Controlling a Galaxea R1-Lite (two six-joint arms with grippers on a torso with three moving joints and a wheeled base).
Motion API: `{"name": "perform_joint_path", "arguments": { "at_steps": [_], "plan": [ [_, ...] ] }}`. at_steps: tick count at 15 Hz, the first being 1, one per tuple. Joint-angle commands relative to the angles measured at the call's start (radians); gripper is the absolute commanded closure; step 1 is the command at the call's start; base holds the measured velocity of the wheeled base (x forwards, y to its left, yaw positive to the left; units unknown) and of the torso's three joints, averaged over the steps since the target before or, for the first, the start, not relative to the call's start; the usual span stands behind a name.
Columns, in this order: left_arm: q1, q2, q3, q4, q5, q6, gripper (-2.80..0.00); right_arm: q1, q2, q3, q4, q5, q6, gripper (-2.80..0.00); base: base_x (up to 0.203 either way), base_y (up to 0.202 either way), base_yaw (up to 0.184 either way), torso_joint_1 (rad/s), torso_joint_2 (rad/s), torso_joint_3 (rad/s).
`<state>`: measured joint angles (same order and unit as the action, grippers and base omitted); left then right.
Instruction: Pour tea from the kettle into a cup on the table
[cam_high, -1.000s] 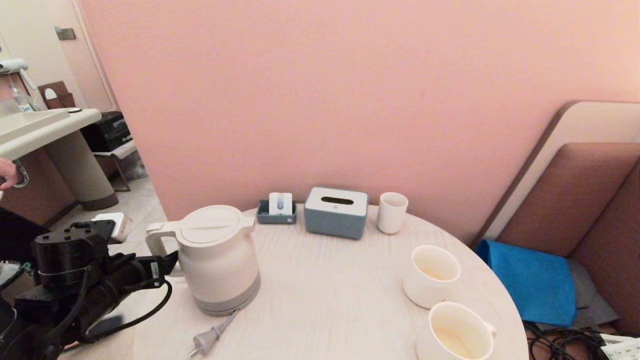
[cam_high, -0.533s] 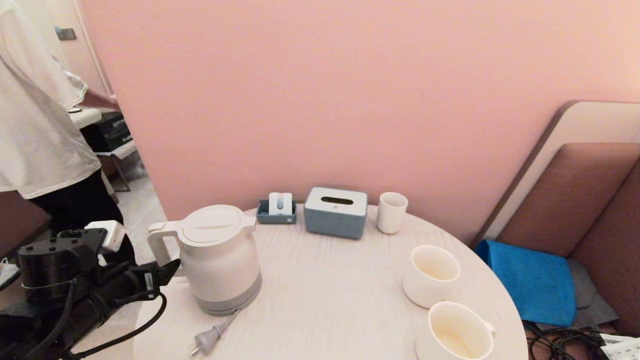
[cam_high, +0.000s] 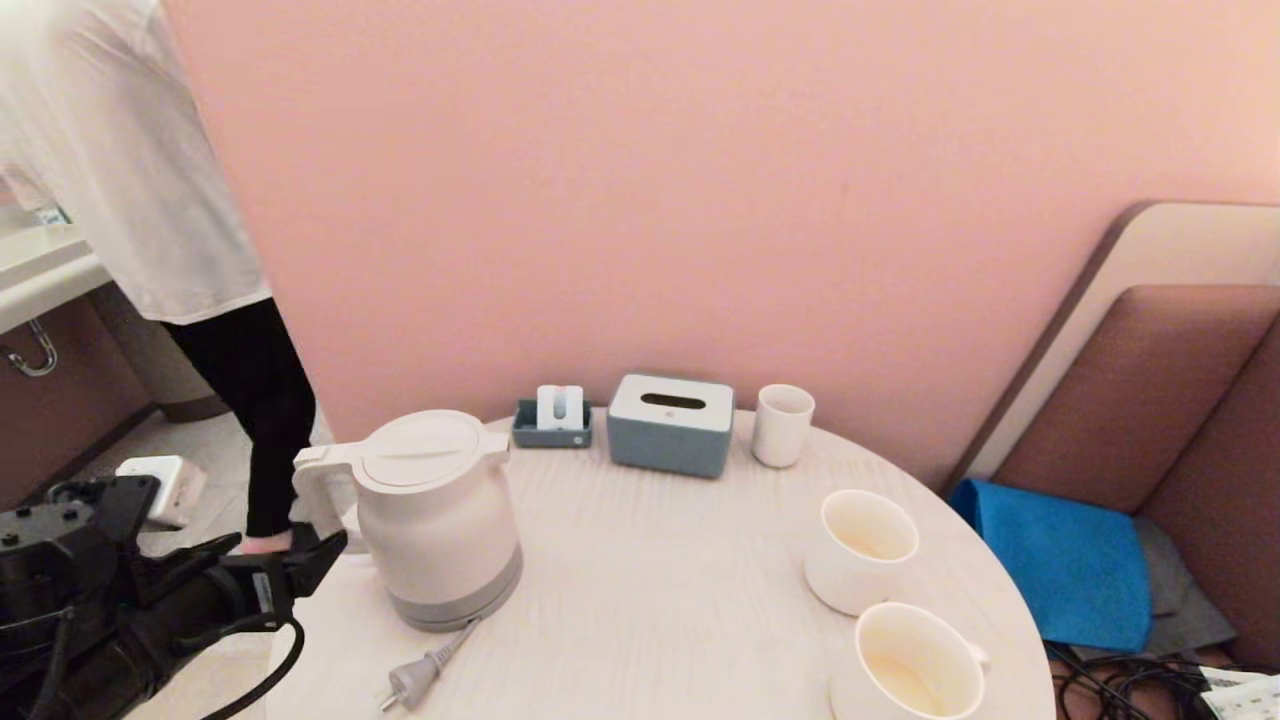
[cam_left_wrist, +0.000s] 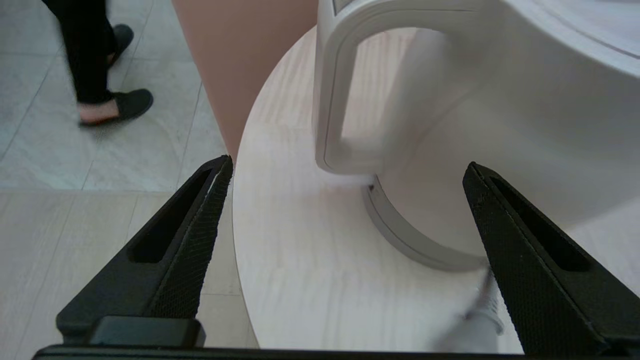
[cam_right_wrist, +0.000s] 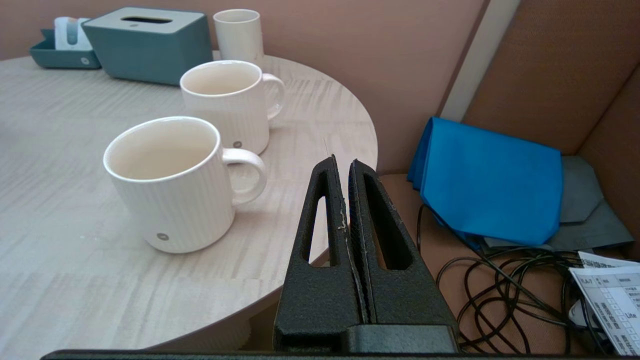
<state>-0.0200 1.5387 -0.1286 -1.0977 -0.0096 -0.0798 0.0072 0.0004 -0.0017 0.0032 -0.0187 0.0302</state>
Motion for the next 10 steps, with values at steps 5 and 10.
{"name": "perform_joint_path", "arguments": {
  "at_steps": [5,10],
  "plan": [
    [-0.016,-0.280,0.125,0.061,-0.026,-0.002,-2.80,0.000,0.000,0.000,0.000,0.000,0.000,0.00,0.000,0.000,0.000,0.000,0.00,0.000],
    [-0.019,-0.716,0.105,0.483,-0.026,0.111,-2.80,0.000,0.000,0.000,0.000,0.000,0.000,0.00,0.000,0.000,0.000,0.000,0.00,0.000]
  ]
}}
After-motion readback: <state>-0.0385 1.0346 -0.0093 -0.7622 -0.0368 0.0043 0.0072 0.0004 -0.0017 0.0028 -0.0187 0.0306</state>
